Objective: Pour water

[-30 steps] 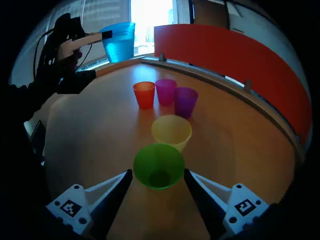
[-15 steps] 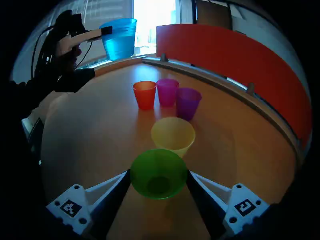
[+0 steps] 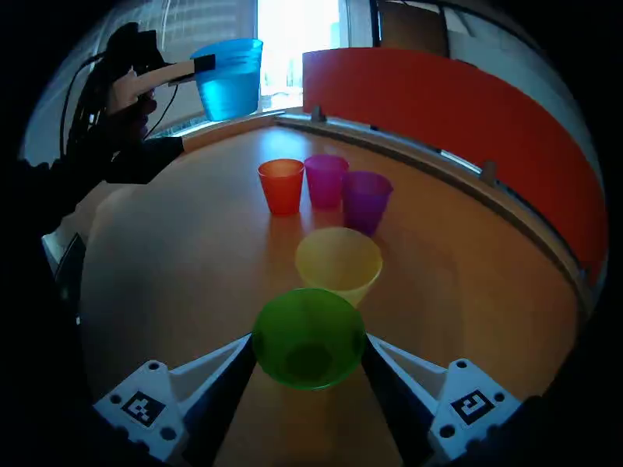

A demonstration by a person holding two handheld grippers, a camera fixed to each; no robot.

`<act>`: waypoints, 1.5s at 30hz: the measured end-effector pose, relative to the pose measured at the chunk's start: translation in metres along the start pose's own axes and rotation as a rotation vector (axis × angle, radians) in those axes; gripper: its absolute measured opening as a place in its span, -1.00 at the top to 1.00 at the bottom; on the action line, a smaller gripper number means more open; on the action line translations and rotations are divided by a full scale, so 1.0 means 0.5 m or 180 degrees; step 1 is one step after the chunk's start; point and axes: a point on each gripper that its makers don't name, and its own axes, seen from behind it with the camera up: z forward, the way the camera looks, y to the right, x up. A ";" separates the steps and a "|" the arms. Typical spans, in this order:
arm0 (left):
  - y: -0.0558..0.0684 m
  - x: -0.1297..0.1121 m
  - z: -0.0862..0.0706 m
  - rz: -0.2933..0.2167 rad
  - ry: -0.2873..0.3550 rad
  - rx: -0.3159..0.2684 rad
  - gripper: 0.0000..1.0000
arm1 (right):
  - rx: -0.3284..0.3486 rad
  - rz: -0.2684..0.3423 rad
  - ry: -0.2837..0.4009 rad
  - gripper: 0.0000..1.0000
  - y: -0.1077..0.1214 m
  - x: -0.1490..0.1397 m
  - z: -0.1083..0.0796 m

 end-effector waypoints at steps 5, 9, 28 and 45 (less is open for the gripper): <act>0.000 0.000 -0.003 -0.0006 0.0000 0.0008 -0.73 | -0.0015 -0.0008 0.0083 -0.84 0.001 0.020 -0.011; -0.001 0.004 -0.008 -0.0009 0.0009 0.0019 -0.73 | -0.0042 -0.0027 0.0126 -0.84 0.004 0.034 -0.024; 0.001 0.026 -0.042 -0.0012 0.0042 0.0069 -0.73 | -0.0158 -0.0118 0.0433 -0.84 0.006 0.138 -0.094; 0.007 0.034 -0.066 -0.0029 0.0058 0.0136 -0.73 | -0.0170 -0.0121 0.0837 -0.84 -0.013 0.230 -0.128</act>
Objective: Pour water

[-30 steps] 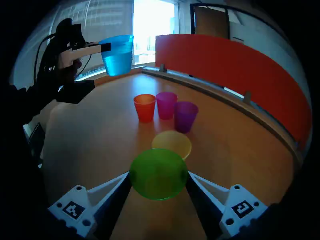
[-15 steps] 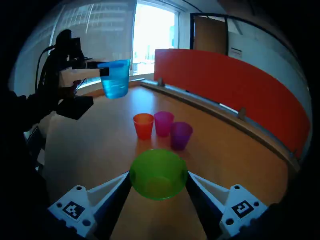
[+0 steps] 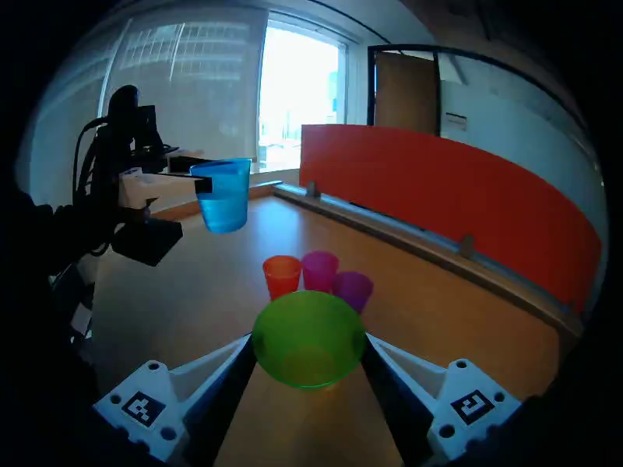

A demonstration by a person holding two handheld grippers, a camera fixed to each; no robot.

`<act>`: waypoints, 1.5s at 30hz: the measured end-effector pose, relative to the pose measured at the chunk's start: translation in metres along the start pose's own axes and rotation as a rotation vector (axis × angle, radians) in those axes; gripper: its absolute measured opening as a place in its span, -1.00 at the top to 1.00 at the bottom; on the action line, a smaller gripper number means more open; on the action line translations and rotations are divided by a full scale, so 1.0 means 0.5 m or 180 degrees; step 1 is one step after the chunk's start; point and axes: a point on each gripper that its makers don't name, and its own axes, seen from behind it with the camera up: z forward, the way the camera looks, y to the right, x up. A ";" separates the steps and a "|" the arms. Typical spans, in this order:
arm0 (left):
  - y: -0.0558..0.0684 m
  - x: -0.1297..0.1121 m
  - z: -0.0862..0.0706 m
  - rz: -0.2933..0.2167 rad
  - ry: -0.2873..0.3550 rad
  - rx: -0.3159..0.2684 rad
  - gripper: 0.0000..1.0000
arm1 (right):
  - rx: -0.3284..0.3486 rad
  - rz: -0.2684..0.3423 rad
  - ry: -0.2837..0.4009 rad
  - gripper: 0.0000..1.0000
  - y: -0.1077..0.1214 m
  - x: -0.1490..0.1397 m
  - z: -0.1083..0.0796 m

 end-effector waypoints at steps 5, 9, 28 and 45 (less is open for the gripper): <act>-0.001 0.000 -0.008 -0.0014 0.0005 0.0019 -0.73 | -0.0001 0.0006 0.0089 -0.84 0.001 0.019 0.000; -0.002 0.000 -0.013 -0.0017 0.0003 0.0036 -0.73 | -0.0015 -0.0022 0.0176 -0.85 0.000 0.037 -0.002; 0.005 0.004 -0.031 -0.0089 0.0042 0.0065 -0.73 | -0.0028 -0.0112 0.0596 -0.86 -0.010 0.114 0.003; 0.007 0.004 -0.047 -0.0115 0.0064 0.0068 -0.73 | -0.0022 -0.0097 0.0857 -0.87 -0.021 0.150 0.019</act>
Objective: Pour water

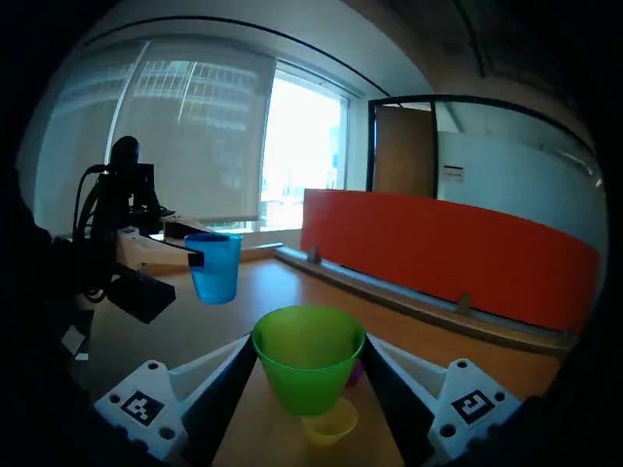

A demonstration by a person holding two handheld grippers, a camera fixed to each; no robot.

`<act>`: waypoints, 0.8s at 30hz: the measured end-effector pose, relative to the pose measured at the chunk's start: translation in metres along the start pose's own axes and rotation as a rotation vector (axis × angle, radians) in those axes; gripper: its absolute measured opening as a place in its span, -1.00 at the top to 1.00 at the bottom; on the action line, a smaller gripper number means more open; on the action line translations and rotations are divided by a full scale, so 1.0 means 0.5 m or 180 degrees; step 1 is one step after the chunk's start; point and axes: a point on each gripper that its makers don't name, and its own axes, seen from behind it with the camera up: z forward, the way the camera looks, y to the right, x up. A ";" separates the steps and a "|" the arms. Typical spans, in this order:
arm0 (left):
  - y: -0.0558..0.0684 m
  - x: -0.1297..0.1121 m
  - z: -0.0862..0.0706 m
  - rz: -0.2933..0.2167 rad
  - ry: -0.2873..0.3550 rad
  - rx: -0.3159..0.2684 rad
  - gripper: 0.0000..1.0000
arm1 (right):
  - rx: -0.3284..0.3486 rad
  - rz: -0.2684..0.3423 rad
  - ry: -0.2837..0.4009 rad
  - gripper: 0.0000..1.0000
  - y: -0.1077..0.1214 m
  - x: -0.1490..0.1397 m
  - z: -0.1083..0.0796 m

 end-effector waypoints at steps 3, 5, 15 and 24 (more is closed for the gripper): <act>0.000 0.002 -0.003 -0.0005 0.0008 0.0004 -0.73 | 0.0017 0.0033 0.0021 -0.86 -0.003 0.001 0.005; 0.000 0.006 -0.005 -0.0016 0.0022 0.0000 -0.73 | 0.0032 0.0068 0.0022 -0.85 -0.006 0.003 0.008; -0.007 0.003 -0.010 -0.0022 0.0027 0.0022 -0.73 | 0.0101 0.0079 0.0044 -0.85 -0.020 0.012 0.015; -0.012 0.009 -0.020 0.0084 0.0036 0.0074 -0.73 | 0.0193 0.0088 0.0016 -0.85 -0.042 0.010 0.027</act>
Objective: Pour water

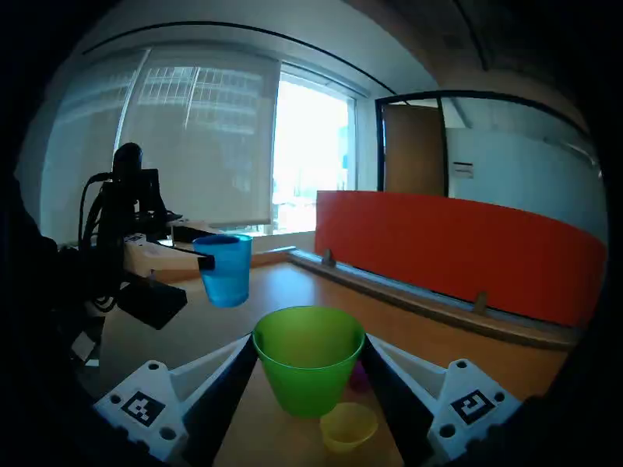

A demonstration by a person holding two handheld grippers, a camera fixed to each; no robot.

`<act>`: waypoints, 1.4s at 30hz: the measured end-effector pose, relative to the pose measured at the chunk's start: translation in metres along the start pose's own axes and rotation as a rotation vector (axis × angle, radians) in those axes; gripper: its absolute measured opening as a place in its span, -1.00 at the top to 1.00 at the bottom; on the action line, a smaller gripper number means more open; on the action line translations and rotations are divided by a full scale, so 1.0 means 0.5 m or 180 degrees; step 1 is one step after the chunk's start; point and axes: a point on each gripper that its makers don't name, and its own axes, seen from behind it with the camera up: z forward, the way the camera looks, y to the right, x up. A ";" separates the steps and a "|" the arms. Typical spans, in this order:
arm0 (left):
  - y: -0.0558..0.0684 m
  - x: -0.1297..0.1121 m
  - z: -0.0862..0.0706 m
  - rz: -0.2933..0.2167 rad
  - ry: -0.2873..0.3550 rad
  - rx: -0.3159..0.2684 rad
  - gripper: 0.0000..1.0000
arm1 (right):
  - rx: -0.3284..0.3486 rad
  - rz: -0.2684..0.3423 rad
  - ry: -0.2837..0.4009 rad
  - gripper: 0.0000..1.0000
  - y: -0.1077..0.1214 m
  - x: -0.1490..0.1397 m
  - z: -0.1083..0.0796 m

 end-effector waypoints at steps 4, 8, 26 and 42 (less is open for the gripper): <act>0.001 0.002 -0.003 0.0035 0.0003 0.0008 -0.73 | 0.0044 0.0017 -0.0005 -0.85 -0.007 0.000 0.005; -0.003 0.006 -0.005 0.0073 0.0010 0.0026 -0.73 | 0.0077 0.0013 -0.0008 -0.85 -0.015 0.001 0.009; -0.015 0.020 -0.006 0.0376 0.0018 0.0131 -0.73 | 0.0281 0.0008 -0.0095 -0.85 -0.056 -0.023 0.027; -0.012 0.041 -0.008 0.0702 0.0027 0.0186 -0.73 | 0.0477 0.0060 -0.0155 -0.85 -0.104 -0.044 0.040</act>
